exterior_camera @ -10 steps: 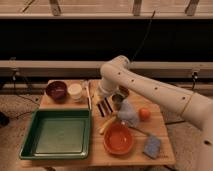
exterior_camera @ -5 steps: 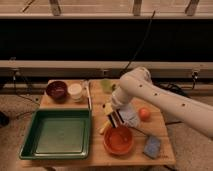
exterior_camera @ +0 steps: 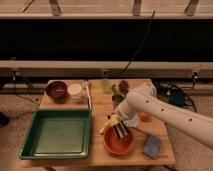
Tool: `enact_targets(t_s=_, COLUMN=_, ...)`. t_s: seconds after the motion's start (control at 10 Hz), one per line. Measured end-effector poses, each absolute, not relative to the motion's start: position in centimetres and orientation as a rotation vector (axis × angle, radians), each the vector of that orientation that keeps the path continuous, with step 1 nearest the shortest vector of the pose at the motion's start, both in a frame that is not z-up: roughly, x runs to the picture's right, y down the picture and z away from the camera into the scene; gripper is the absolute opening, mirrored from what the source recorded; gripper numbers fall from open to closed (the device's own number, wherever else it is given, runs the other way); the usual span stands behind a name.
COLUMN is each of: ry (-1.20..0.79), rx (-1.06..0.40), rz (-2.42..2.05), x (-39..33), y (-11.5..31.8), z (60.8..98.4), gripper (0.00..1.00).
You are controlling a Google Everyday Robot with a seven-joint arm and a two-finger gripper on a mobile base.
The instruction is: Place eraser in red bowl
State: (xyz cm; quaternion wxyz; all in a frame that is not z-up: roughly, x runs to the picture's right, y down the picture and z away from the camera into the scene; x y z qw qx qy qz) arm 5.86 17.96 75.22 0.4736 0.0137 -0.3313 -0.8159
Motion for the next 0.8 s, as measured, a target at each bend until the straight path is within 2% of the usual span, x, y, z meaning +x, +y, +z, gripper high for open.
enact_targets(t_s=0.2, ry=-0.821, rx=0.004, rz=-2.011, x=6.3, y=19.2, z=75.5, gripper=0.6)
enact_targets(t_s=0.8, ry=-0.825, rx=-0.009, rz=-2.01, x=6.7, y=19.9, z=75.5, gripper=0.61)
